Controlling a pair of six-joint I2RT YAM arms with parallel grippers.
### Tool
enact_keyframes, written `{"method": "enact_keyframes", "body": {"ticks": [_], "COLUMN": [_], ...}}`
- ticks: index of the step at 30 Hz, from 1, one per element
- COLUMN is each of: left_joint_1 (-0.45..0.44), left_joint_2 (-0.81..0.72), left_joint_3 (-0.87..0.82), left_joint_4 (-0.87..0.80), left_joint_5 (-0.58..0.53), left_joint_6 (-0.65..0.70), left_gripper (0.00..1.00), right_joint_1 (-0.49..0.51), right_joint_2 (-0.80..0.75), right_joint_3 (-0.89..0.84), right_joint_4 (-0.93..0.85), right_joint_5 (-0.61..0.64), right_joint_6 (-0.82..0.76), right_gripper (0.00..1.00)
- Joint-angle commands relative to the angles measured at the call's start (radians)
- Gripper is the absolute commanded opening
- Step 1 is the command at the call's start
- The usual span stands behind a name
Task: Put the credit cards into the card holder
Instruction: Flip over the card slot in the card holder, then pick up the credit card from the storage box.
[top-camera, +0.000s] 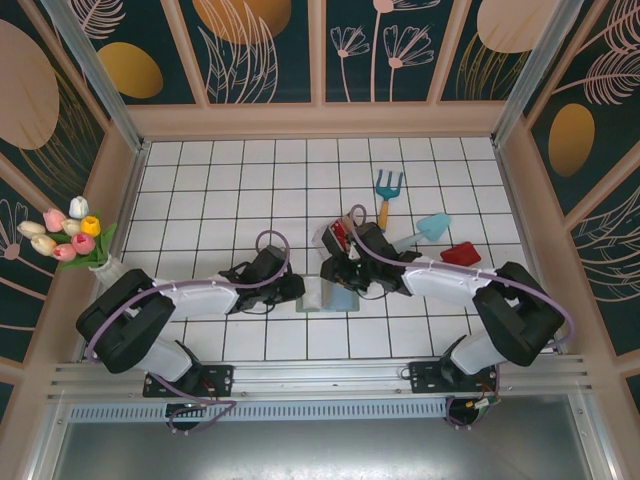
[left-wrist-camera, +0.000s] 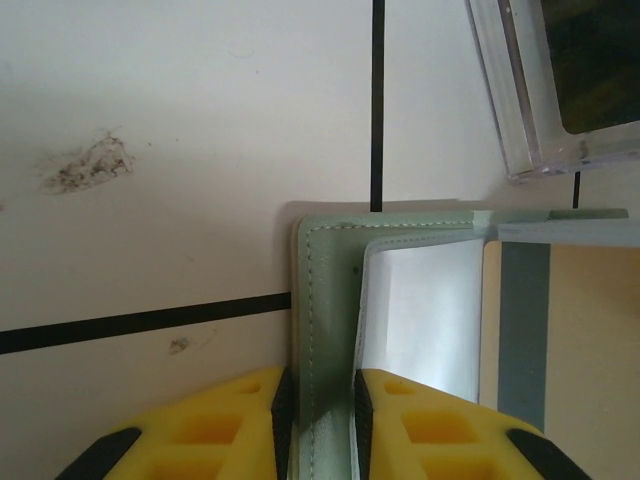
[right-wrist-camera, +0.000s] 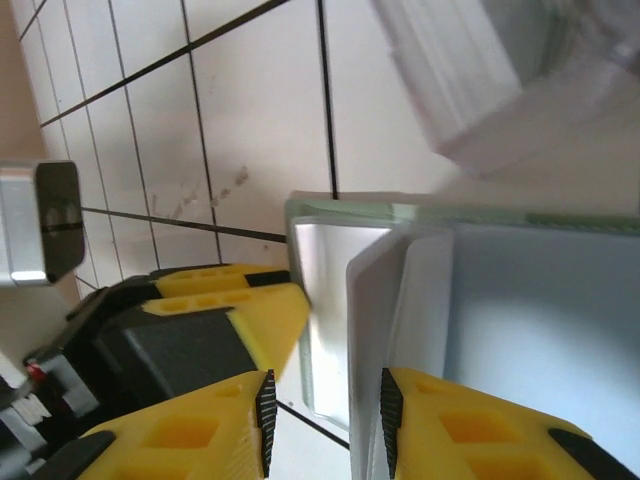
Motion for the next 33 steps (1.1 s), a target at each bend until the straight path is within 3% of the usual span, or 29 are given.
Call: {"method": "enact_keyframes", "body": {"ticks": [1, 5, 14, 20, 25, 29, 33], "left_joint_1": [-0.004, -0.004, -0.004, -0.003, 0.055, 0.114, 0.18], "left_joint_2": [-0.043, -0.072, -0.167, -0.228, -0.171, -0.035, 0.121], "left_joint_3": [-0.027, -0.041, -0.063, -0.051, 0.031, 0.135, 0.277], "left_joint_4": [0.011, 0.004, -0.07, -0.072, -0.045, 0.035, 0.053], "left_joint_5": [-0.015, -0.04, -0.143, -0.161, -0.088, 0.044, 0.138], "left_joint_6": [-0.028, -0.038, -0.06, -0.03, -0.001, -0.003, -0.019], "left_gripper": [0.27, 0.28, 0.35, 0.41, 0.49, 0.59, 0.6], "right_joint_1": [0.023, 0.041, 0.043, 0.031, -0.071, -0.101, -0.094], "right_joint_2": [0.033, 0.087, 0.086, -0.05, -0.063, 0.036, 0.159], "right_joint_3": [0.059, 0.101, 0.135, 0.154, 0.28, 0.402, 0.5], "right_joint_4": [0.017, -0.02, -0.225, -0.294, -0.423, -0.478, -0.528], "right_joint_5": [-0.032, -0.024, 0.193, 0.348, 0.415, 0.403, 0.403], "right_joint_6": [-0.031, -0.039, -0.07, -0.151, -0.333, -0.504, -0.562], "right_gripper": [0.38, 0.39, 0.39, 0.38, 0.39, 0.35, 0.27]}}
